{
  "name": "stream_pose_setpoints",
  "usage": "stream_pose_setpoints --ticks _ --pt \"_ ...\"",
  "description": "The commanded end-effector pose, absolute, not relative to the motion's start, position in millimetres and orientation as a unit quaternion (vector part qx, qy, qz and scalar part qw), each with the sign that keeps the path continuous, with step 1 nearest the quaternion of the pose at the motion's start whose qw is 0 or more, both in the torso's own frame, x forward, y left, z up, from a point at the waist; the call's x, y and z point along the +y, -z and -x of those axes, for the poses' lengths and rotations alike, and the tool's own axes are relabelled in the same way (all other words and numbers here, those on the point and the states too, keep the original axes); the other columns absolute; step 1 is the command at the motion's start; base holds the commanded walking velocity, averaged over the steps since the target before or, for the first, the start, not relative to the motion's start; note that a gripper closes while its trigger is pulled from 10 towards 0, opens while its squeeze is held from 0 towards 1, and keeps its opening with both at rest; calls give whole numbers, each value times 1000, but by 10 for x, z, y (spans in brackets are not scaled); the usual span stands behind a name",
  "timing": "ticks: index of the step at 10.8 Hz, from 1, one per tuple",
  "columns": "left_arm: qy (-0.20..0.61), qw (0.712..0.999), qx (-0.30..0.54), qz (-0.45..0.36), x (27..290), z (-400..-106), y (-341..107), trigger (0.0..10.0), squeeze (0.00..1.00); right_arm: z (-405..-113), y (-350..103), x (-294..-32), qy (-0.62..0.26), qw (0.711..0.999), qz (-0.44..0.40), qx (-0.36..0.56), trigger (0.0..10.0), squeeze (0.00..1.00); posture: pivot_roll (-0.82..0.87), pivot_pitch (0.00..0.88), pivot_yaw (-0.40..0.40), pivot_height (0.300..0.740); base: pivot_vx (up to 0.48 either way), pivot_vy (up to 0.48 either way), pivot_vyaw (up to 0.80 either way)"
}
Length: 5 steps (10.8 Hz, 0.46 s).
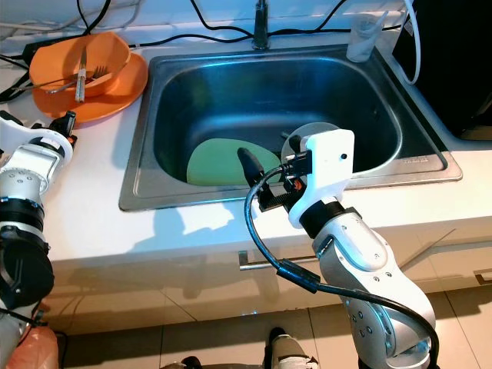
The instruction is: Kitchen organization
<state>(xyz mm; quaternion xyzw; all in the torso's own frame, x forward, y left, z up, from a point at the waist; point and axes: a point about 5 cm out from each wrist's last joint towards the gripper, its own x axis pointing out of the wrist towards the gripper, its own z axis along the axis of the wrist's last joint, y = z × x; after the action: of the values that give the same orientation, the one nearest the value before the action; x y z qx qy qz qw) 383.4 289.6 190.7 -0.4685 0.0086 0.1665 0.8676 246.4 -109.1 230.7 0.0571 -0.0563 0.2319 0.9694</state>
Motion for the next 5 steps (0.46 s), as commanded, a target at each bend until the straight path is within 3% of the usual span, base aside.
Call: stream_pose_setpoints --ticks 1,5 --pt "-205 831 162 491 2693 -3620 -1119 0 0 -2473 -2315 -1080 -236 968 -56 -60 10000 0 -277 206 -32 740 0 0 0" --pt "-192 820 144 520 2708 -3633 -1241 0 0 -2502 -2312 -1082 -239 967 -55 -63 10000 0 -255 204 -37 740 0 0 0"
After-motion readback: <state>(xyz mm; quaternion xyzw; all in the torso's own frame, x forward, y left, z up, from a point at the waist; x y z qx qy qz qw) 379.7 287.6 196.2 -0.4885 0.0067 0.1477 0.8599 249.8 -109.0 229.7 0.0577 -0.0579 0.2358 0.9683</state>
